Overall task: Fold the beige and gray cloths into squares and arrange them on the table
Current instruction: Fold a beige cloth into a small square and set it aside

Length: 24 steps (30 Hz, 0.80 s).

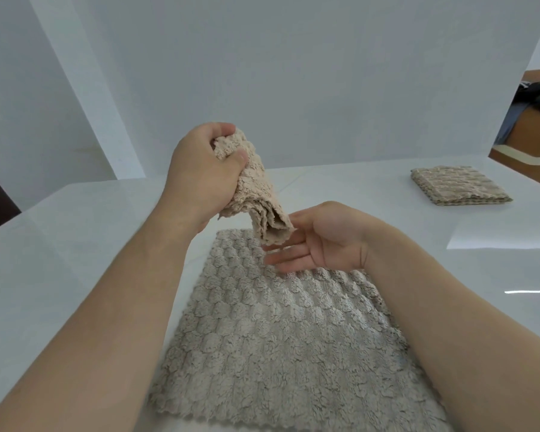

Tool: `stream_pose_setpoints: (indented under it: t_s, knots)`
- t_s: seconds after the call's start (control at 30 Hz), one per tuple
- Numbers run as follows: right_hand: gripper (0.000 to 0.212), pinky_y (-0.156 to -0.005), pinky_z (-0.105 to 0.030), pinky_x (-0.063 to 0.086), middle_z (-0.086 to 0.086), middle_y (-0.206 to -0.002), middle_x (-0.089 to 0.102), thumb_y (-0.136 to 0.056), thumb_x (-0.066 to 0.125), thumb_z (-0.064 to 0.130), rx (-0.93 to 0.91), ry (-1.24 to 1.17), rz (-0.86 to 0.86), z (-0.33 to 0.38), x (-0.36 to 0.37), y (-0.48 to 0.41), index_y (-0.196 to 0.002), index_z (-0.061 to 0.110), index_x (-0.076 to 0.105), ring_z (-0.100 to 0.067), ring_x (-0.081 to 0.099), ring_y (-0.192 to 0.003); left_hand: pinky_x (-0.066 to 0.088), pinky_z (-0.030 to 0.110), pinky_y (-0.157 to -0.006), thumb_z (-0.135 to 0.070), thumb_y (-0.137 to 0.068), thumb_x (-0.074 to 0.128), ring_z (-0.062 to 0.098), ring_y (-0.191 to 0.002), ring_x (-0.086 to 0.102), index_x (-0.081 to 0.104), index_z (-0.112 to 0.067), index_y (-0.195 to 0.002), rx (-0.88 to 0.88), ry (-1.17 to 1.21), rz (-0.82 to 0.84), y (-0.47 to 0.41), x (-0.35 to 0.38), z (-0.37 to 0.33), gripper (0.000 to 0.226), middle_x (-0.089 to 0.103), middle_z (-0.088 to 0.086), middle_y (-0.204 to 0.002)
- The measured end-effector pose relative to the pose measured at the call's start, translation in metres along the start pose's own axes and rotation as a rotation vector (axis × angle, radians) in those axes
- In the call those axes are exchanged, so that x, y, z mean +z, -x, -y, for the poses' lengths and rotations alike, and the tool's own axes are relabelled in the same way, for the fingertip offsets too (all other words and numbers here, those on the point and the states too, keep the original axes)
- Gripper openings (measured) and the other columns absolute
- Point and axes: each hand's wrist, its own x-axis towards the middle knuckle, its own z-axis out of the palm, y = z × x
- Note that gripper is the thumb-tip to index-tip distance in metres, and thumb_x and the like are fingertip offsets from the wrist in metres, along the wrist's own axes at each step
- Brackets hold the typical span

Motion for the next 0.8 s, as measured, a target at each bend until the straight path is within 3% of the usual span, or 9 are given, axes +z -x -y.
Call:
stream_pose_setpoints:
  t_s: [0.1,0.2,0.27,0.4,0.5,0.6,0.67,0.73,0.8]
  knots:
    - [0.06,-0.09,-0.056,0.056,-0.03,-0.118,0.069,-0.108,0.026,0.052,-0.024,-0.132,-0.115,0.001,0.0,-0.011,-0.13,0.001,0.05,-0.048,0.068,-0.108,0.054,0.04,-0.1,-0.023,-0.091,0.071,0.013,-0.113,0.065,0.062,-0.029,-0.13,0.059,-0.027,0.046,0.008,0.009,-0.005,0.04,0.065,-0.009,-0.123]
    - [0.084,-0.084,-0.051,0.057,-0.024,-0.114,0.072,-0.1,0.018,0.07,-0.023,-0.166,-0.134,0.002,-0.001,-0.013,-0.131,0.002,0.056,-0.044,0.071,-0.101,0.051,0.038,-0.103,-0.023,-0.092,0.07,0.009,-0.115,0.063,0.061,-0.027,-0.132,0.116,-0.063,0.087,0.014,0.018,-0.006,0.041,0.064,-0.01,-0.126]
    - [0.079,-0.084,-0.051,0.058,-0.022,-0.108,0.074,-0.1,0.023,0.069,-0.06,-0.176,-0.199,0.004,0.0,-0.009,-0.127,0.003,0.059,-0.04,0.072,-0.09,0.05,0.037,-0.106,-0.025,-0.093,0.07,0.009,-0.118,0.061,0.06,-0.028,-0.133,0.137,-0.088,0.1,0.016,0.022,-0.004,0.041,0.062,-0.01,-0.129]
    - [0.055,-0.059,-0.048,0.061,-0.027,-0.1,0.071,-0.103,0.048,0.052,-0.2,-0.095,-0.407,0.011,-0.002,-0.005,-0.115,-0.001,0.055,-0.04,0.073,-0.076,0.048,0.038,-0.107,-0.028,-0.093,0.069,0.01,-0.121,0.059,0.058,-0.031,-0.133,0.148,-0.129,0.102,0.015,0.023,-0.001,0.042,0.059,-0.009,-0.131]
    - [0.066,-0.081,-0.061,0.056,-0.03,-0.115,0.068,-0.09,0.047,0.07,-0.248,0.123,-0.574,0.014,-0.003,-0.007,-0.106,0.007,0.06,-0.048,0.071,-0.096,0.047,0.039,-0.108,-0.028,-0.094,0.069,0.01,-0.12,0.059,0.058,-0.031,-0.133,0.156,-0.15,0.102,0.015,0.023,0.0,0.041,0.059,-0.009,-0.132]
    - [0.062,-0.062,-0.042,0.061,-0.027,-0.105,0.071,-0.1,0.034,0.063,-0.351,0.286,-0.614,0.016,-0.003,-0.001,-0.102,0.009,0.064,-0.041,0.074,-0.082,0.049,0.039,-0.106,-0.028,-0.094,0.069,0.01,-0.118,0.06,0.058,-0.033,-0.132,0.151,-0.147,0.105,0.015,0.025,0.005,0.04,0.058,-0.01,-0.132]
    - [0.059,-0.044,-0.028,0.053,-0.027,-0.089,0.071,-0.106,0.028,0.054,-0.408,0.376,-0.63,0.018,-0.005,0.006,-0.101,0.006,0.062,-0.03,0.073,-0.06,0.05,0.04,-0.105,-0.028,-0.093,0.068,0.011,-0.118,0.061,0.057,-0.033,-0.132,0.14,-0.137,0.113,0.016,0.029,0.008,0.041,0.058,-0.009,-0.132]
    - [0.055,-0.032,-0.015,0.039,-0.017,-0.067,0.06,-0.109,0.026,0.047,-0.436,0.462,-0.676,0.018,-0.007,0.014,-0.096,0.002,0.055,-0.008,0.06,-0.034,0.05,0.041,-0.105,-0.027,-0.094,0.067,0.013,-0.119,0.06,0.058,-0.032,-0.133,0.094,-0.11,0.113,0.02,0.035,0.01,0.04,0.058,-0.009,-0.132]
    - [0.053,-0.029,-0.015,0.035,-0.007,-0.059,0.048,-0.11,0.026,0.044,-0.457,0.525,-0.724,0.017,-0.013,0.019,-0.085,0.004,0.05,-0.008,0.051,-0.028,0.05,0.042,-0.106,-0.024,-0.096,0.065,0.014,-0.122,0.059,0.058,-0.029,-0.134,0.029,-0.064,0.111,0.026,0.043,0.01,0.039,0.058,-0.01,-0.131]
